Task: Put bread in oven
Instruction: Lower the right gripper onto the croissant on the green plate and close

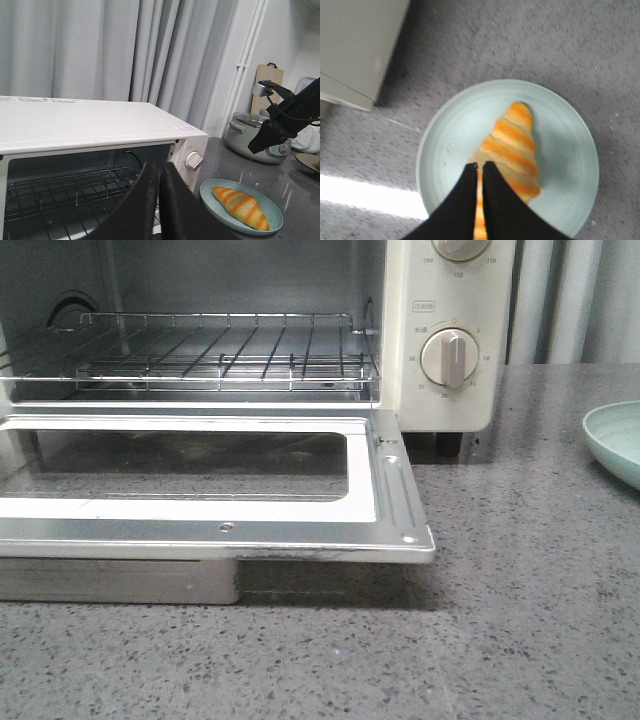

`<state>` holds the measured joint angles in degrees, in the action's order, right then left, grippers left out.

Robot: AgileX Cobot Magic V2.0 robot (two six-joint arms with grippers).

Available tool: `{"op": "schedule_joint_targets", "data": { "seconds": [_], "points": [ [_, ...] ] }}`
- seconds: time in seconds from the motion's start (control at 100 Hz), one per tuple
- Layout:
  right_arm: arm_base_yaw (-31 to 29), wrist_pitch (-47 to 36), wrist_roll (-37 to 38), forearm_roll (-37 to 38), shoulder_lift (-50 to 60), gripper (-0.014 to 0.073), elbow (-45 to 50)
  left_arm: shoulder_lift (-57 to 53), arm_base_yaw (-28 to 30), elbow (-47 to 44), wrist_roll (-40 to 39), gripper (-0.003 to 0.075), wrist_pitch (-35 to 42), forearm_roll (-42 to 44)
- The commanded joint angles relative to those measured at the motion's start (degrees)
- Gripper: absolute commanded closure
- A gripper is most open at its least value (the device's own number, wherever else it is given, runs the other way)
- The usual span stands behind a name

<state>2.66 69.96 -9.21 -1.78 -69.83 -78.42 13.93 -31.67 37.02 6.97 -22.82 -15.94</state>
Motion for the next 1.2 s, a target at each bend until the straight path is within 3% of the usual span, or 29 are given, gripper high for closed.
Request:
{"op": "schedule_joint_targets", "data": {
  "seconds": [0.0, 0.13, 0.22, 0.43, 0.65, 0.98, 1.08, 1.19],
  "points": [
    [-0.1, -0.2, -0.5, 3.2, 0.1, 0.0459, -1.6, 0.8, -0.1, 1.8, 0.2, 0.0741, 3.7, 0.3],
    [-0.1, 1.1, 4.2, 6.9, -1.0, 0.0127, -1.5, 0.8, -0.1, 1.8, 0.2, 0.0741, 3.8, 1.8],
    [-0.1, 1.5, 4.2, 7.1, -1.9, 0.003, -1.5, 0.8, -0.1, 1.8, 0.2, 0.0741, 3.8, 2.3],
    [-0.1, 2.8, 6.3, 7.3, -5.7, 0.0037, -1.3, 0.8, -0.1, 1.8, 0.2, 0.0741, 3.8, 2.5],
    [-0.1, 3.5, 9.2, 7.3, -10.5, 0.0037, 4.9, 0.8, -0.1, 1.8, 0.2, 0.0741, 3.8, 2.5],
    [-0.2, -1.0, 9.2, 7.4, -13.9, 0.0039, 11.1, 0.8, -0.1, 1.8, 0.2, 0.0741, 4.1, 2.5],
    [-0.2, -1.2, 9.2, 7.5, -13.9, 0.0111, 11.1, 0.8, -0.1, 1.8, 0.2, 0.0741, 4.1, 2.5],
    [-0.2, -1.4, 9.2, 7.5, -13.9, 0.0314, 11.1, 0.8, -0.1, 1.8, 0.2, 0.0741, 4.1, 2.5]
  ]
}}
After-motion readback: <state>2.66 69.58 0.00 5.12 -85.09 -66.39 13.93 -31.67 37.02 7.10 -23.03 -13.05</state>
